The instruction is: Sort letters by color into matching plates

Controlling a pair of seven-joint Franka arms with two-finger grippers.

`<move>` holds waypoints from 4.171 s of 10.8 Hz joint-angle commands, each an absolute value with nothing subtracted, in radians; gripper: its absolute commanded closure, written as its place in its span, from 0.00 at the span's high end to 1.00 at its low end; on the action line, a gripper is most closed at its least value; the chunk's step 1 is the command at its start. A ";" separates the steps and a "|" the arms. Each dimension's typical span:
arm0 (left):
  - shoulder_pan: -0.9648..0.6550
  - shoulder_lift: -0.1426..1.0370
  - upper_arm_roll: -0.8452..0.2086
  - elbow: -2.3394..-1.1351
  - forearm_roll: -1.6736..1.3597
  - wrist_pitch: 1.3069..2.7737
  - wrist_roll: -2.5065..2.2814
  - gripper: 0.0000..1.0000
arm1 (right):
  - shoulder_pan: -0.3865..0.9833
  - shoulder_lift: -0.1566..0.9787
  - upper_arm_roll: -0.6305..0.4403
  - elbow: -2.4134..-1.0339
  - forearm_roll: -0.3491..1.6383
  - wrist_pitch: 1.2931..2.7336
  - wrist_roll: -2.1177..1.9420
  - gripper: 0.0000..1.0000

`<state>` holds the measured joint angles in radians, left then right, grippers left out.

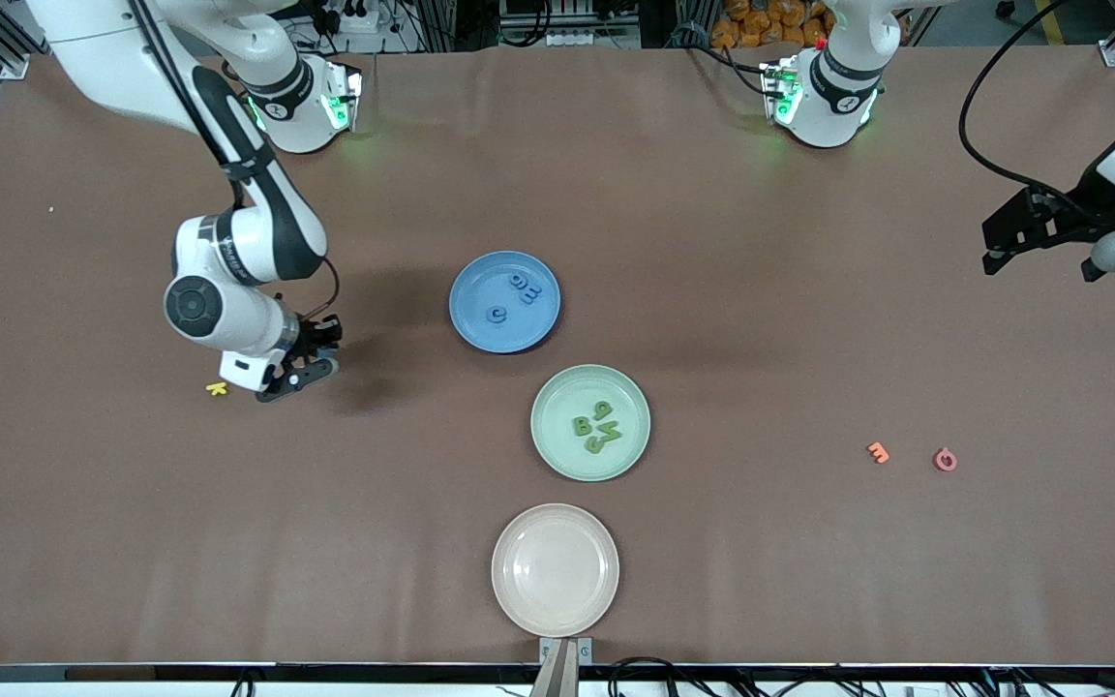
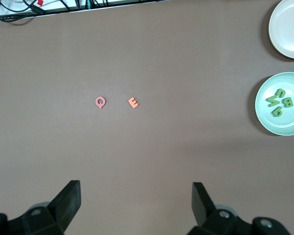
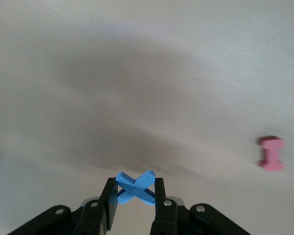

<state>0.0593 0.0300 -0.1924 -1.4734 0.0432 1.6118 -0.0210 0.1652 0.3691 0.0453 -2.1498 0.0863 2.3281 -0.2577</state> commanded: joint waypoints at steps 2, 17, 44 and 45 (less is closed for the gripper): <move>0.060 -0.074 -0.144 -1.583 -0.037 1.569 -0.064 1.00 | 0.267 0.350 0.044 -2.151 0.192 2.322 -0.080 0.00; 0.080 -0.015 -0.215 -1.591 -0.035 1.718 -0.061 1.00 | 0.589 0.417 0.051 -2.059 0.374 2.410 0.433 1.00; 0.005 -0.002 -0.153 -1.585 -0.029 1.710 -0.130 1.00 | -0.034 -0.046 0.014 -1.571 0.023 1.591 -0.074 1.00; 0.005 -0.002 -0.153 -1.585 -0.029 1.710 -0.130 1.00 | 0.000 -0.041 0.009 -1.565 0.018 1.591 -0.071 1.00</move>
<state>-0.0013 0.0050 -0.1523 -1.5802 -0.0111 1.7130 -0.1277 -0.0389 -0.0828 0.0163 -1.6303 0.0194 1.6281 -0.0698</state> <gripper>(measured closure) 0.000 0.000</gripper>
